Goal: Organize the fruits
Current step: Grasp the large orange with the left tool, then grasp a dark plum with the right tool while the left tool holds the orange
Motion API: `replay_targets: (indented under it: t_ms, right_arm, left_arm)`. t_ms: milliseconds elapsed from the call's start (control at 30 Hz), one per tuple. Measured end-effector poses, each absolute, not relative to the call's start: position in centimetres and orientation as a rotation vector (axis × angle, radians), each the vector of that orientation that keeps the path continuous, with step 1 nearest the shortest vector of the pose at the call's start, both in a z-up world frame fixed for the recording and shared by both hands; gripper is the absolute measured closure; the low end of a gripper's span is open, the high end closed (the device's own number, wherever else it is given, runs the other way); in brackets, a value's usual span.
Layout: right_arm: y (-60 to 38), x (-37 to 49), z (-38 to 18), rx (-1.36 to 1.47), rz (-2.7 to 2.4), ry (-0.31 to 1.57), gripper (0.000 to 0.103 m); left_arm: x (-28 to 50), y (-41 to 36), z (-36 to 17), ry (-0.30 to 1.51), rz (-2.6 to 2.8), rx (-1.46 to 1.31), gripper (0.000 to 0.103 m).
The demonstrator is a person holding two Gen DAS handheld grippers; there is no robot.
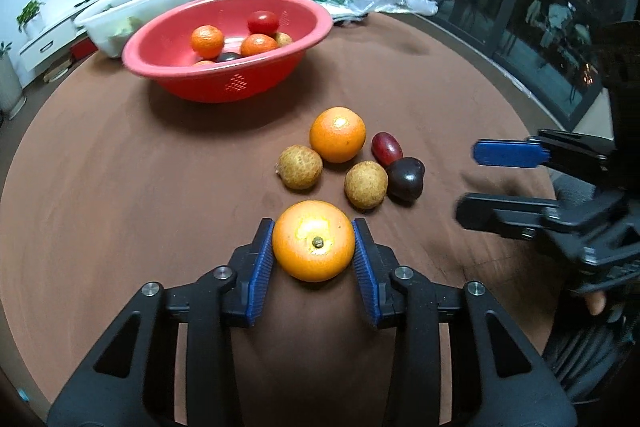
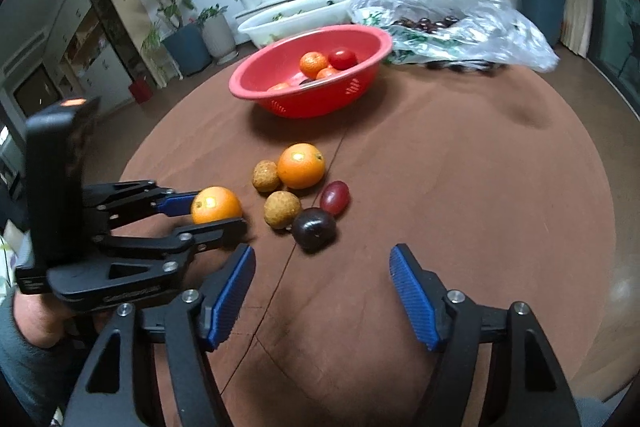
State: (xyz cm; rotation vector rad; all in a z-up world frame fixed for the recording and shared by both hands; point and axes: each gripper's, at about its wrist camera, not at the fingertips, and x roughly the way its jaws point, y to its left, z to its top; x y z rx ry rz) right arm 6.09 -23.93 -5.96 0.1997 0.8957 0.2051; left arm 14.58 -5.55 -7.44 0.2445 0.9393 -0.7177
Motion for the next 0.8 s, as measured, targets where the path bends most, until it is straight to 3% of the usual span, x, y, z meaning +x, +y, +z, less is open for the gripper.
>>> replay_targets:
  t_ms: [800]
  right_arm:
    - [-21.7, 10.5, -8.2, -0.003, 0.254, 0.993, 0.062]
  left_arm:
    - [11.5, -1.0, -7.6, 0.968, -0.674, 0.089, 0.067]
